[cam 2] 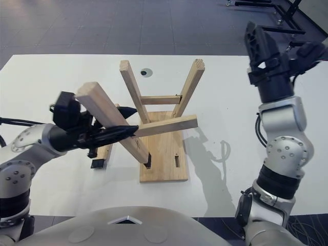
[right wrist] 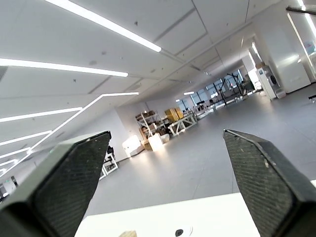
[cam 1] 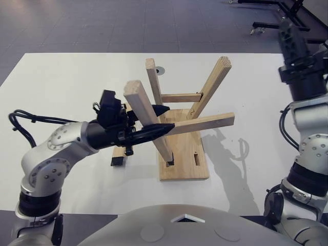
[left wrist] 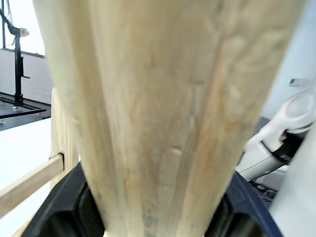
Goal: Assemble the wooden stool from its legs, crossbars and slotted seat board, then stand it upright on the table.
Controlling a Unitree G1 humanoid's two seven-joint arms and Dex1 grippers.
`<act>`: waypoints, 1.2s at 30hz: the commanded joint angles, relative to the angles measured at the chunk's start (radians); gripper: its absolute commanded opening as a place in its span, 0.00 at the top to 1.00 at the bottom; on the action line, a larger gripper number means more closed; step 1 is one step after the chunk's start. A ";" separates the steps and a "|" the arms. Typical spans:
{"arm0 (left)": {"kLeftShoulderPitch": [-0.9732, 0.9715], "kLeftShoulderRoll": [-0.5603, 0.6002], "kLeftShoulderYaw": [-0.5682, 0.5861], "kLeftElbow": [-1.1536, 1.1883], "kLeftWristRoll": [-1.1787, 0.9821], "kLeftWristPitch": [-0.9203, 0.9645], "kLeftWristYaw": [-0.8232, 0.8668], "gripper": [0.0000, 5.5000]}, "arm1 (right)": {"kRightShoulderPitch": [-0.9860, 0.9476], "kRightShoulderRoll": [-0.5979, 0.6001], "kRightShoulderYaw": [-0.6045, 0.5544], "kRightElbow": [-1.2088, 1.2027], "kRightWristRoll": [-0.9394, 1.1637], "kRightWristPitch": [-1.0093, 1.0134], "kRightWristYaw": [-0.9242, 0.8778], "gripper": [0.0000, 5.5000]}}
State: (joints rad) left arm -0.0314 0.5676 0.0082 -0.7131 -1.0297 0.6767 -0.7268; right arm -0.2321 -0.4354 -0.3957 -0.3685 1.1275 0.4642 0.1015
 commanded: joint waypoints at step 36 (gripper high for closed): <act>0.066 0.036 -0.140 0.003 0.163 -0.067 -0.044 0.62 | 0.069 0.031 0.099 -0.066 -0.086 0.143 0.027 0.24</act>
State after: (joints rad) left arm 0.0275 0.5948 -0.1163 -0.7183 -0.8887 0.6082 -0.7621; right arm -0.1709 -0.4040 -0.3040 -0.4273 1.0501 0.5890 0.1280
